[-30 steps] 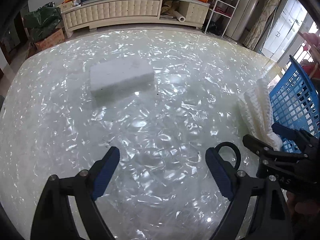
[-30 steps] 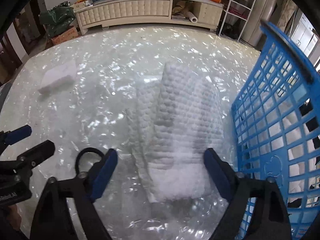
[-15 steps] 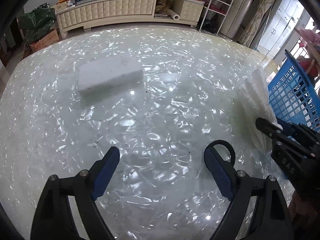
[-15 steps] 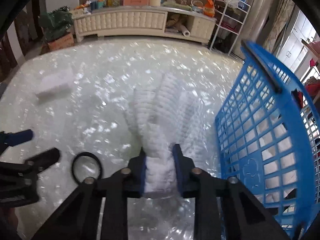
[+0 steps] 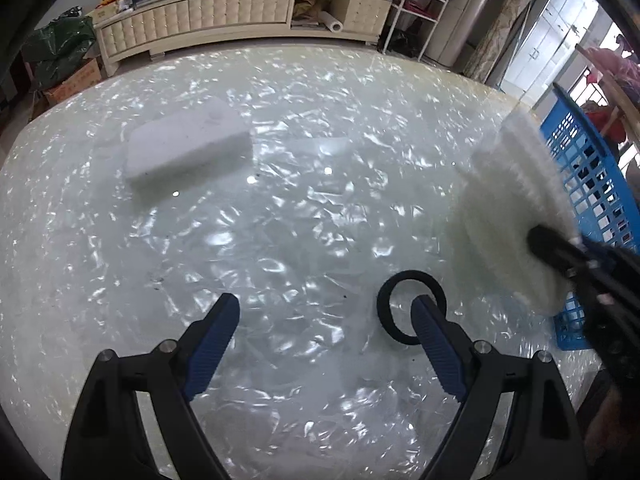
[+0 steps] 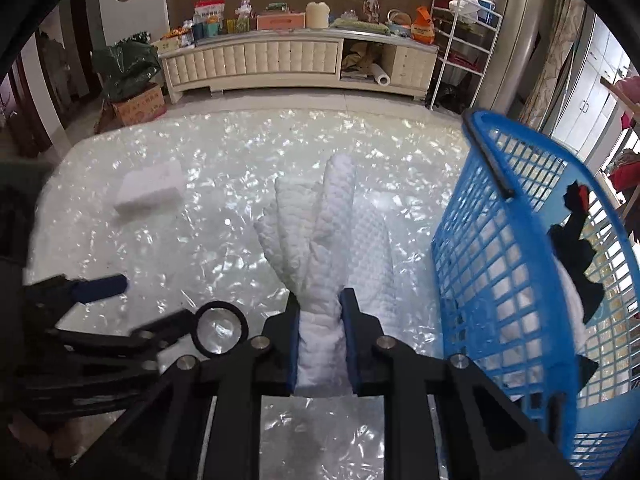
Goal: Organize soft objects
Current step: 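Lift the white towel with the right gripper while the left gripper grasps the black rubber ring, then carry the towel into the basket and open the right gripper while the left gripper carries the ring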
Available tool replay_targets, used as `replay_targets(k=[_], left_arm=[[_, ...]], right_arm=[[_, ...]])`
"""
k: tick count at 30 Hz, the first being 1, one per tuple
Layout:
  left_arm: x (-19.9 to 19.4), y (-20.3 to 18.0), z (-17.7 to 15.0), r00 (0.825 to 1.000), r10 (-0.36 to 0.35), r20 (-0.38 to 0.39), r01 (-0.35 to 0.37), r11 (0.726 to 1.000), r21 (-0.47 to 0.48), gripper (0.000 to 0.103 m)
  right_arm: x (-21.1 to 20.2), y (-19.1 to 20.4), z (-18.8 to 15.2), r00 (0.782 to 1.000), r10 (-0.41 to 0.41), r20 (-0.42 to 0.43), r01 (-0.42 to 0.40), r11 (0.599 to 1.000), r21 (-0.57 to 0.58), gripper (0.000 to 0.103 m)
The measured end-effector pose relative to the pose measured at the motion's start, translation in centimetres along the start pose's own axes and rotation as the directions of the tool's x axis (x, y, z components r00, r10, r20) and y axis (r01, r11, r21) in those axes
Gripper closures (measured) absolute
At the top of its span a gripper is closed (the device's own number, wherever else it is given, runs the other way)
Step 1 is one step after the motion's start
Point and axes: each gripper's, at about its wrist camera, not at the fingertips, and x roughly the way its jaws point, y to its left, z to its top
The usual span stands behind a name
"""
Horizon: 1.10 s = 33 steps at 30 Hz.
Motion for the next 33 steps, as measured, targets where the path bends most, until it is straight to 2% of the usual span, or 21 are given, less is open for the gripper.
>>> replay_targets(k=[8, 10, 14, 16, 19, 20, 21, 23, 28, 33], left_arm=[[2.0, -2.7, 0.9, 0.999, -0.032, -0.033, 0.034, 0.998, 0.06, 0.017], [2.4, -3.3, 1.1, 0.999, -0.016, -0.037, 0.019, 0.997, 0.071, 0.022], [2.8, -4.4, 1.4, 0.998, 0.054, -0.038, -0.049, 0.993, 0.106, 0.04], [2.8, -4.7, 1.3, 0.998, 0.047, -0.029, -0.043, 0.991, 0.123, 0.048], [2.7, -4.8, 1.1, 0.997, 0.066, -0.029, -0.061, 0.988, 0.139, 0.074], [2.6, -4.6, 1.1, 0.997, 0.069, -0.026, -0.065, 0.987, 0.144, 0.089], [2.5, -4.5, 1.1, 0.997, 0.07, -0.022, -0.066, 0.987, 0.145, 0.094], [2.1, -3.6, 1.0, 0.998, 0.063, -0.019, -0.06, 0.99, 0.127, 0.098], [1.7, -2.3, 0.8, 0.999, 0.036, -0.023, -0.034, 0.996, 0.088, 0.099], [0.1, -1.8, 0.4, 0.999, 0.044, -0.003, -0.043, 0.997, 0.063, 0.099]], right_arm=[[-0.8, -1.0, 0.0, 1.0, 0.012, 0.011, -0.012, 1.0, 0.011, 0.087], [-0.7, -1.3, -0.1, 1.0, 0.013, 0.005, -0.013, 1.0, 0.018, 0.087], [-0.3, -1.1, 0.1, 1.0, 0.021, 0.004, -0.021, 1.0, 0.019, 0.086], [-0.4, -1.0, 0.2, 1.0, 0.028, 0.004, -0.028, 0.999, 0.02, 0.086], [-0.5, -1.2, 0.2, 0.999, 0.036, 0.003, -0.036, 0.999, 0.026, 0.086], [-0.4, -1.2, 0.2, 0.999, 0.039, 0.001, -0.039, 0.999, 0.027, 0.086], [-0.4, -1.2, 0.2, 0.999, 0.041, 0.0, -0.041, 0.999, 0.027, 0.086], [-0.4, -1.2, 0.2, 0.999, 0.045, -0.001, -0.045, 0.999, 0.026, 0.086], [-0.5, -1.2, 0.3, 0.999, 0.048, 0.007, -0.049, 0.998, 0.027, 0.086], [-1.0, -1.0, 0.2, 0.998, 0.056, 0.015, -0.056, 0.998, 0.023, 0.086]])
